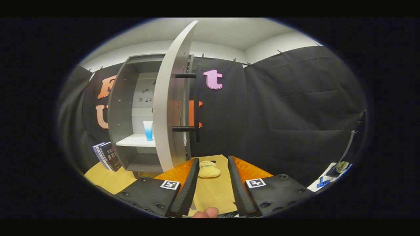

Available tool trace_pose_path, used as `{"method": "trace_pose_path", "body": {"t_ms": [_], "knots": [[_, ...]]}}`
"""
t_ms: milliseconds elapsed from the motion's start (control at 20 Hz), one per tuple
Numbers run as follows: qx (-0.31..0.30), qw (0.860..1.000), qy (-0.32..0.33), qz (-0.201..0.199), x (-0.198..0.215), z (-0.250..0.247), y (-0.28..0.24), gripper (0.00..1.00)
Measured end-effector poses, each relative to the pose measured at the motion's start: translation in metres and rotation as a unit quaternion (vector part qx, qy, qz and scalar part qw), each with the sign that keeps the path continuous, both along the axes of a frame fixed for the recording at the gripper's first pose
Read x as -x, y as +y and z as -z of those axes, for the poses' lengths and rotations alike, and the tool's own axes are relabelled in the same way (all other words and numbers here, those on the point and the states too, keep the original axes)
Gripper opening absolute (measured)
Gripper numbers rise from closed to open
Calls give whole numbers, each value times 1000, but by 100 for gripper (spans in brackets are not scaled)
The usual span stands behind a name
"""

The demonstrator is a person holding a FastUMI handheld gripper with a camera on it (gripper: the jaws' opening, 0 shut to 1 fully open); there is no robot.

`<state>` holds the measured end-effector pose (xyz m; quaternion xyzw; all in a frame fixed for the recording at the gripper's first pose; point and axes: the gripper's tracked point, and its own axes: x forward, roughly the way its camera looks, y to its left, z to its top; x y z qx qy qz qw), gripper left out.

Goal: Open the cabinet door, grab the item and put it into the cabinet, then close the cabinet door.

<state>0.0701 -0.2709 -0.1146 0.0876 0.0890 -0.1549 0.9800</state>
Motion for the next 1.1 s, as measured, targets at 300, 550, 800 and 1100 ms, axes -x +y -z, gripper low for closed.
{"method": "trace_pose_path", "body": {"t_ms": [300, 550, 800, 1100], "knots": [[-10, 1000, -7, -6, -10, -7, 46, 68], [-14, 999, -11, -32, -31, -13, 93, 74], [-36, 995, -32, -93, -58, -21, 161, 91], [-28, 990, -45, -129, -70, -34, 205, 92]]}}
